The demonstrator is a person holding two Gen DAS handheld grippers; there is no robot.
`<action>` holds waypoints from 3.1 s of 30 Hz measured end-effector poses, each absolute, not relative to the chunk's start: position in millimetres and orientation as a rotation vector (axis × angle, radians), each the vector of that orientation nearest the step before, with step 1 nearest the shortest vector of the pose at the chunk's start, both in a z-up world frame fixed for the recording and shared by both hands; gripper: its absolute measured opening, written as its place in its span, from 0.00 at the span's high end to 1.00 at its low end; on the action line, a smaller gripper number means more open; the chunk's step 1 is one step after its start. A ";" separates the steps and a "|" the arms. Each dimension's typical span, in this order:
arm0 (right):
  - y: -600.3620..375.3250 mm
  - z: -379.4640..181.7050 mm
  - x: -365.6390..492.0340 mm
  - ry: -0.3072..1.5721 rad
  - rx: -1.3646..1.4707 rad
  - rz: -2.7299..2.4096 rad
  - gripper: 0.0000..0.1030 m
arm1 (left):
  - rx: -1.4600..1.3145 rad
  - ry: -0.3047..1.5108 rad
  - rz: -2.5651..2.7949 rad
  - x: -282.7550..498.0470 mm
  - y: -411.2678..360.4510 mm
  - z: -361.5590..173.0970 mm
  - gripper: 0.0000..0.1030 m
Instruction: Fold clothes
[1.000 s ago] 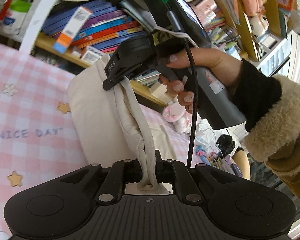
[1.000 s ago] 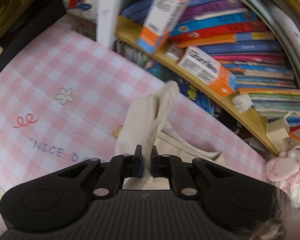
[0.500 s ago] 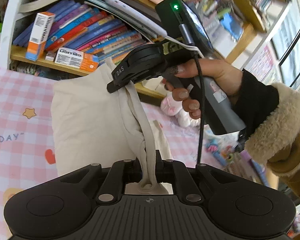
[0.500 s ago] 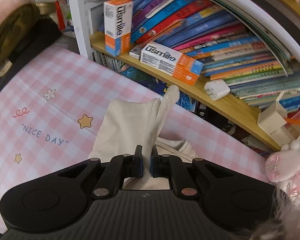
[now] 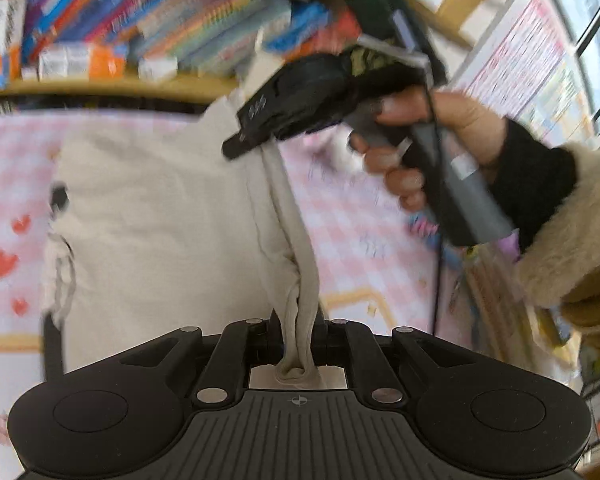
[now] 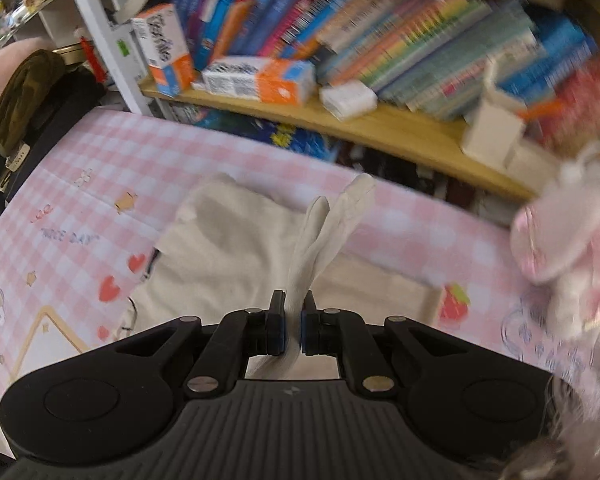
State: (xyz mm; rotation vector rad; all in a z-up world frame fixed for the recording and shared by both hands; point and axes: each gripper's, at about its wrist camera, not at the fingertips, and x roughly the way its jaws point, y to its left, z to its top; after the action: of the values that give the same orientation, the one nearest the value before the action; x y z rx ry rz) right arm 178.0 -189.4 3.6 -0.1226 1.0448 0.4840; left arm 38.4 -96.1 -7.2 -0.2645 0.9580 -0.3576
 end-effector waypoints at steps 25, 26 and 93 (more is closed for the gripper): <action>-263.2 -17.0 1.1 1.078 0.090 0.488 0.72 | -0.382 0.930 0.039 -6.8 26.8 -32.6 0.51; -262.8 -17.2 -0.2 1.077 0.090 0.482 0.84 | -0.372 0.945 0.039 -4.2 25.2 -35.9 0.51; -241.7 -62.8 -48.2 1.041 0.237 0.087 0.56 | -0.452 0.807 -0.143 123.0 112.3 -37.9 0.34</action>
State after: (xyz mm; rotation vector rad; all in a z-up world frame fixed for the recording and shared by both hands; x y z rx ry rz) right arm -48.2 -241.7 -62.8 0.2370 1.0406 0.0867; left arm 123.0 112.3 -37.9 -0.4523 0.8069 -0.1428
